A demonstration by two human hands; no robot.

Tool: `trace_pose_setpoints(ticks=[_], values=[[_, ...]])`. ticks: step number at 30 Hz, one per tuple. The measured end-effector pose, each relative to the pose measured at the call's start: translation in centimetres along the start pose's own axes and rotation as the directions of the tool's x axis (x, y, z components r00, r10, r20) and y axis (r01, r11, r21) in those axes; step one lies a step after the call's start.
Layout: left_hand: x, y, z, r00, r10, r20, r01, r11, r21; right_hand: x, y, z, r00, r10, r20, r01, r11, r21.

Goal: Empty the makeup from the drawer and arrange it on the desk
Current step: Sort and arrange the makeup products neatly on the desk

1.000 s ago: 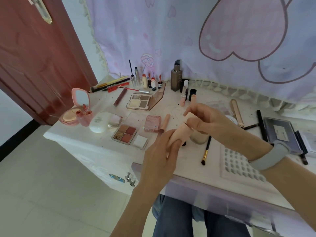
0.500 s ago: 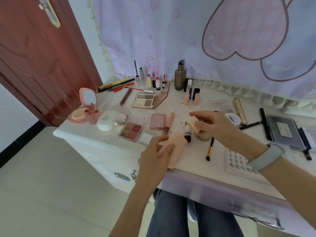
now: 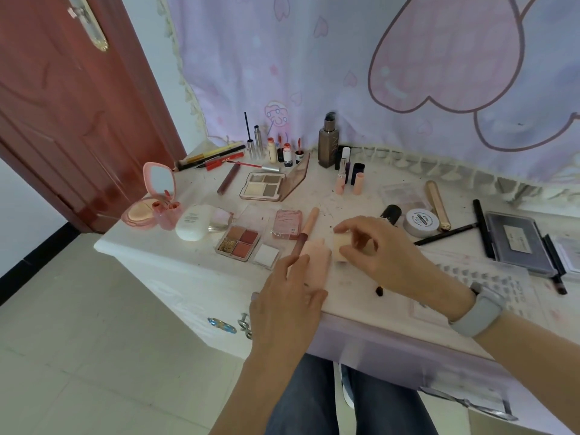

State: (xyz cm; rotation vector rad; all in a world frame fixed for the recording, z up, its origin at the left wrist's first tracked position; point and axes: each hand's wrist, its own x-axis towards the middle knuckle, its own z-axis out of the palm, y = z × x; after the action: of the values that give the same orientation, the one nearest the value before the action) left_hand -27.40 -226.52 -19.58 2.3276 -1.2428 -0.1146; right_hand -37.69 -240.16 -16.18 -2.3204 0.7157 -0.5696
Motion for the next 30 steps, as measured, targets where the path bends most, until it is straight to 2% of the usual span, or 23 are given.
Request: trace_pose_setpoints(ticks=[4, 8, 10, 13, 17, 21, 24, 27, 30], values=[[0.6, -1.3, 1.3, 0.965, 0.153, -0.212, -0.124, 0.982, 0.143, -1.6, -0.1, 1.2, 0.999, 0.007, 0.051, 0.002, 0.984, -0.179], [0.8, -2.1, 2.3, 0.93, 0.207, -0.304, -0.169, 0.975, 0.146, -2.4, 0.1, 1.7, 0.998, 0.057, 0.039, -0.047, 0.977, -0.209], [0.6, -2.3, 2.5, 0.919, 0.233, -0.317, -0.21, 0.972, 0.105, -2.4, 0.4, 2.0, 0.999, 0.051, 0.015, -0.045, 0.961, -0.273], [0.2, -2.8, 2.7, 0.912, 0.269, -0.311, -0.257, 0.963, 0.079, -2.4, 1.3, 2.6, 0.996, -0.078, -0.045, 0.057, 0.929, -0.366], [0.4, -3.3, 2.7, 0.903, 0.29, -0.318, -0.279, 0.957, 0.079, -2.5, 1.8, 2.9, 0.982, -0.182, -0.052, 0.148, 0.909, -0.389], [0.8, -3.3, 3.0, 0.901, 0.288, -0.323, -0.277, 0.958, 0.08, -2.2, 1.4, 3.0, 0.974, -0.215, -0.07, 0.147, 0.836, -0.529], [1.0, -3.4, 3.0, 0.896, 0.294, -0.332, -0.285, 0.955, 0.078, -0.6, 0.8, 2.4, 0.96, -0.257, -0.107, 0.16, 0.823, -0.544], [1.2, -3.6, 3.0, 0.893, 0.302, -0.333, -0.293, 0.953, 0.08, 2.9, 0.5, 1.4, 0.958, -0.286, -0.025, 0.233, 0.827, -0.511], [1.3, -3.6, 3.0, 0.885, 0.318, -0.339, -0.313, 0.947, 0.071, 7.1, 1.0, 1.2, 0.956, -0.227, 0.185, 0.292, 0.768, -0.569]])
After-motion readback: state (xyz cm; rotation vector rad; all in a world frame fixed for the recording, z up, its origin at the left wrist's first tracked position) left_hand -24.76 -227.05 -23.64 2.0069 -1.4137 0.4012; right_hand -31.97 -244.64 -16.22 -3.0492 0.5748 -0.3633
